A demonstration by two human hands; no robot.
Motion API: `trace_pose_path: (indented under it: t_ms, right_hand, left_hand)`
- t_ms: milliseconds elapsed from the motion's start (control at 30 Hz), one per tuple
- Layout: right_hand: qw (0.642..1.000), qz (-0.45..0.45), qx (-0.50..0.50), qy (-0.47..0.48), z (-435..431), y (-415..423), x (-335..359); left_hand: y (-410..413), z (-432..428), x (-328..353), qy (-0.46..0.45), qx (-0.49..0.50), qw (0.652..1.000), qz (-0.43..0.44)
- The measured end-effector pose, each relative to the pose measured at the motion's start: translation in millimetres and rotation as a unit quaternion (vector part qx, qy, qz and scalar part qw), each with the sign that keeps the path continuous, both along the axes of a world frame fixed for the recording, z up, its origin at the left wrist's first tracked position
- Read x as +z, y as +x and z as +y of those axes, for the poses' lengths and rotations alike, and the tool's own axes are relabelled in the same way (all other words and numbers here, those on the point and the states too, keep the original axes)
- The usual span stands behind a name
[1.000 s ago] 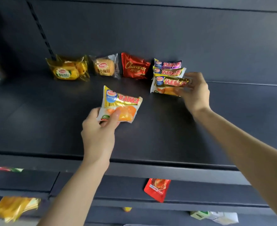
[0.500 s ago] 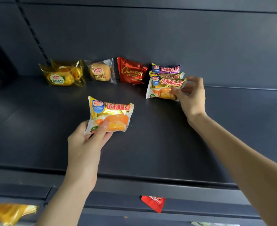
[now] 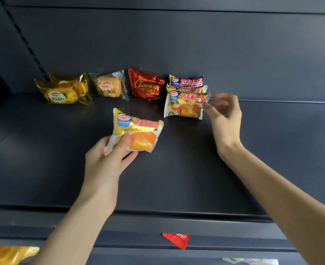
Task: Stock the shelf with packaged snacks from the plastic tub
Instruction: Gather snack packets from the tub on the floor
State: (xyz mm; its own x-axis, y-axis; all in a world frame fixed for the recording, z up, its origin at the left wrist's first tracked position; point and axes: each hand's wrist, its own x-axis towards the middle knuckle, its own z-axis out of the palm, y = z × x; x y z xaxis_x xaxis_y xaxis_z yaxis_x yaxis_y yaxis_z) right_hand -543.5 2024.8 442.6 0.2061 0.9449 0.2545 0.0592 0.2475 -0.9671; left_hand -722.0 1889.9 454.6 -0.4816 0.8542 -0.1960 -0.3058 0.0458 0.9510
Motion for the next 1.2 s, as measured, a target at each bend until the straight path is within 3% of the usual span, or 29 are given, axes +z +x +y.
trace_pose_path:
  t_ms: [133, 267, 333, 400, 500, 767, 1200]
  right_hand:
    - [0.982, -0.028, 0.184, -0.044, -25, 0, 1]
    - [0.982, -0.052, 0.170, -0.062, -23, 1, 0]
    - [0.990, -0.029, 0.125, -0.063, -21, 3, -1]
    - [0.994, -0.018, 0.091, -0.052, -19, 6, -5]
    - [0.997, -0.050, 0.051, -0.023, -17, 7, -8]
    - [0.996, -0.089, 0.009, -0.027, -14, 5, -11]
    - [0.993, -0.120, 0.003, -0.020, -9, 4, -14]
  left_hand:
    - [21, 32, 5, 0.001, -0.070, 0.997, -0.032]
    - [35, 62, 3, 0.013, -0.085, 0.996, 0.010]
    - [37, 74, -1, 0.012, -0.080, 0.989, 0.120]
    - [36, 83, -4, 0.008, -0.082, 0.961, 0.265]
    - [37, 91, -10, -0.012, -0.069, 0.931, 0.358]
    - [49, 97, -25, -0.019, 0.006, 0.917, 0.399]
    - [48, 94, -28, 0.002, -0.001, 0.917, 0.398]
